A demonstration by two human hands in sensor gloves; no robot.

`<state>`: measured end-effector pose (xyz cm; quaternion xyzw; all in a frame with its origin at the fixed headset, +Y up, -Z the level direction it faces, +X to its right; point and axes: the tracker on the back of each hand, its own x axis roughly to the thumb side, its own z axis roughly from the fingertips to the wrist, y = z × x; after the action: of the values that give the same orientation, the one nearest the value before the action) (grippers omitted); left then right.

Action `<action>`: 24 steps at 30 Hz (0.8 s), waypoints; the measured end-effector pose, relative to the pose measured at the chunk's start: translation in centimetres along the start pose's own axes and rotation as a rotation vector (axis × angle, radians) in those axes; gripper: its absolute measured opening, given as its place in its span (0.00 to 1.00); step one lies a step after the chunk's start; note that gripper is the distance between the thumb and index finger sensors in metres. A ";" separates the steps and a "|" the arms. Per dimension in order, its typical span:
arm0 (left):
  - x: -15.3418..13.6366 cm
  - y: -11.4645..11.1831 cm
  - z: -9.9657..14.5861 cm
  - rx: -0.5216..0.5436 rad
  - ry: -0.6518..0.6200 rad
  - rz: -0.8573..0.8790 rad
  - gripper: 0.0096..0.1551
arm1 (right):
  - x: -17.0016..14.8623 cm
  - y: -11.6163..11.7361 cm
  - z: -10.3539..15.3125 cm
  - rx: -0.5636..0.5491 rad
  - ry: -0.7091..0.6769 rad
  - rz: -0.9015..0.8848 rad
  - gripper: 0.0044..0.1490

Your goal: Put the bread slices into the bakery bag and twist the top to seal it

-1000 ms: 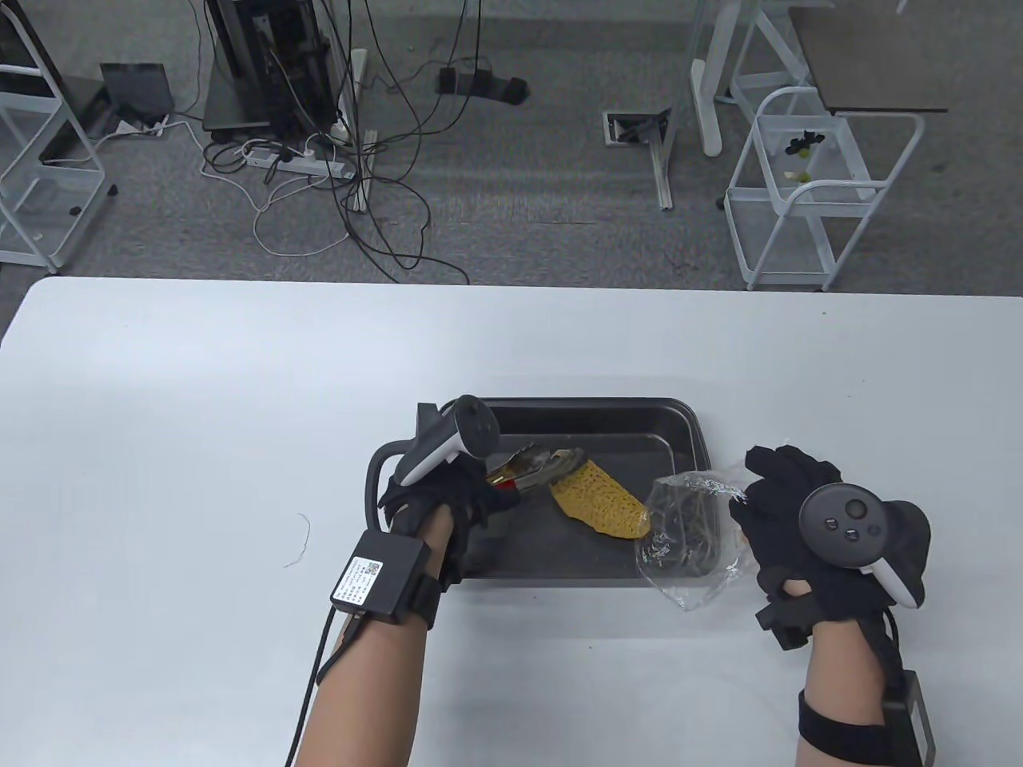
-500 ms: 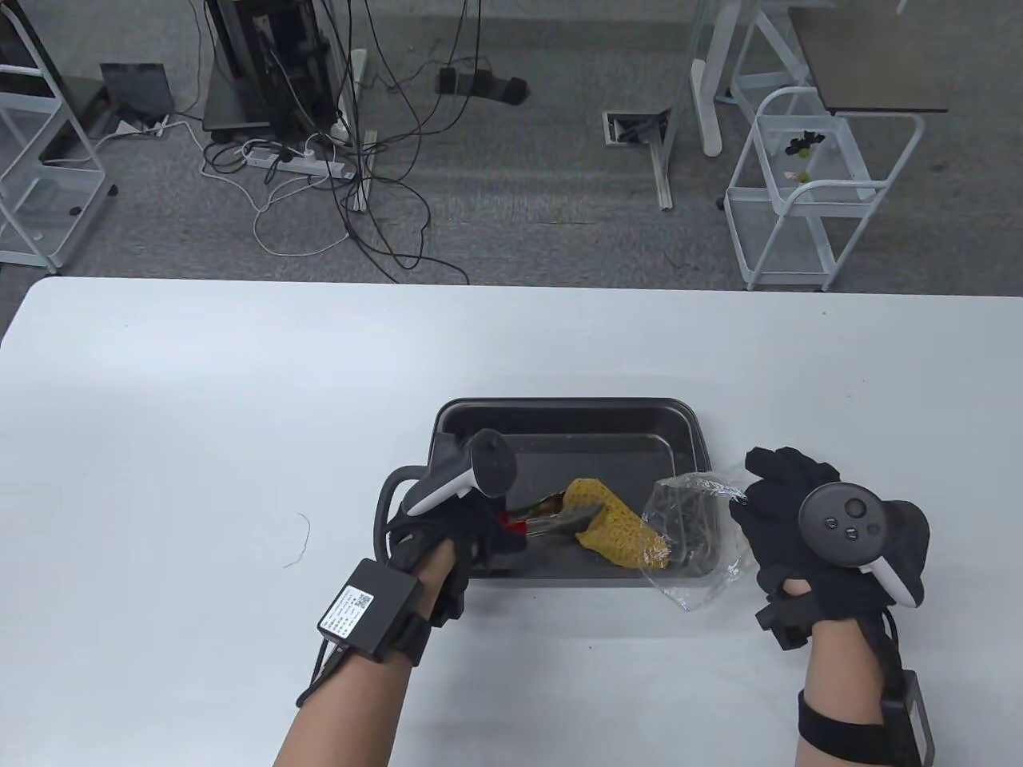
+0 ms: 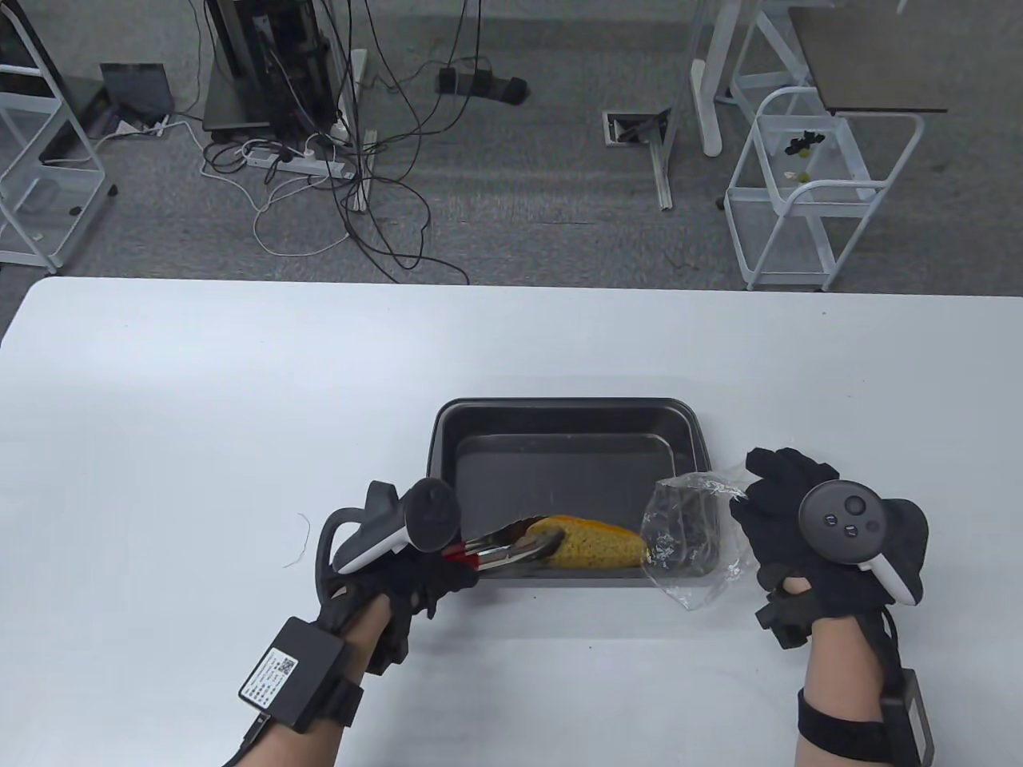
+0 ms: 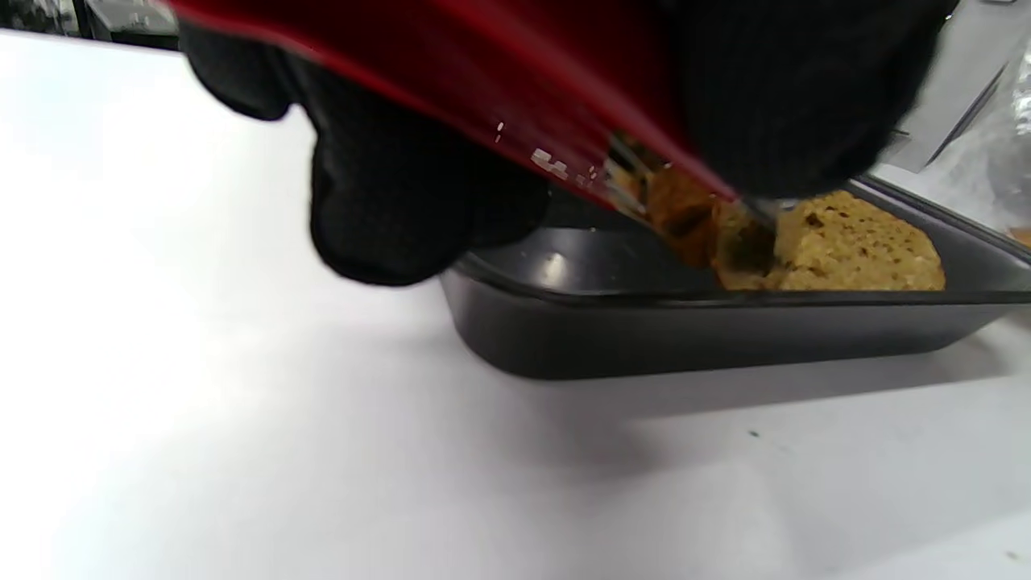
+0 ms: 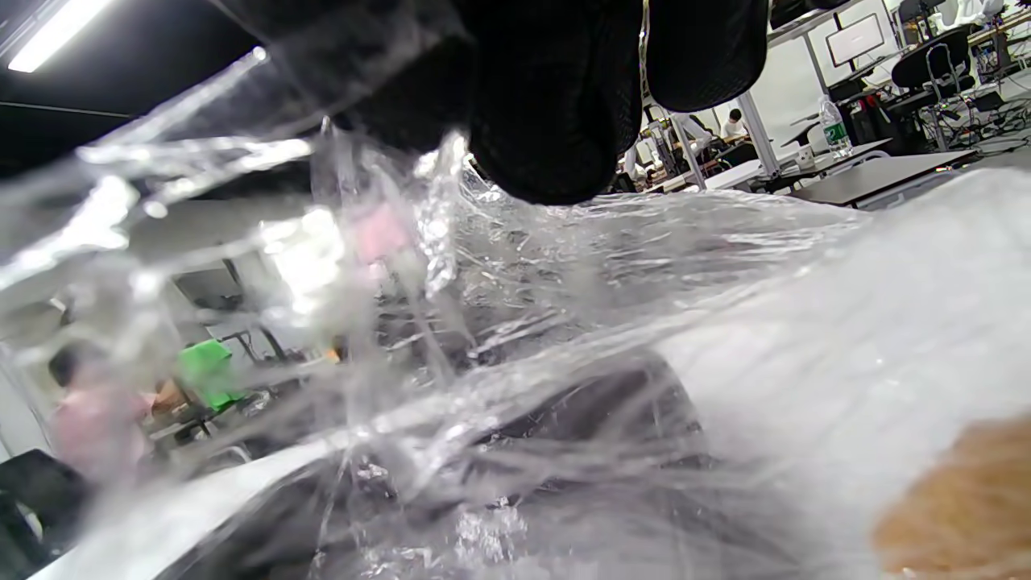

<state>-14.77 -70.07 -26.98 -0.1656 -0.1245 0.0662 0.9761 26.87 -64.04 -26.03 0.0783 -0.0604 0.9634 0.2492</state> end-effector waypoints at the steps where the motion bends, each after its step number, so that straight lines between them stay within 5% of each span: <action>1: -0.1 -0.1 0.5 0.040 -0.005 -0.033 0.43 | -0.1 -0.1 0.0 -0.003 0.004 0.001 0.27; 13: -1.6 -0.9 5.3 0.407 0.173 -0.266 0.43 | -0.1 0.9 -0.4 -0.077 0.064 0.090 0.27; 24: -1.2 -0.9 7.5 0.474 0.138 -0.274 0.43 | -0.1 1.9 -0.6 -0.205 0.104 0.128 0.27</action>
<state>-17.85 -68.87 -20.08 0.0815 -0.0602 -0.0503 0.9936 25.94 -65.61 -26.75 -0.0015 -0.1505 0.9688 0.1967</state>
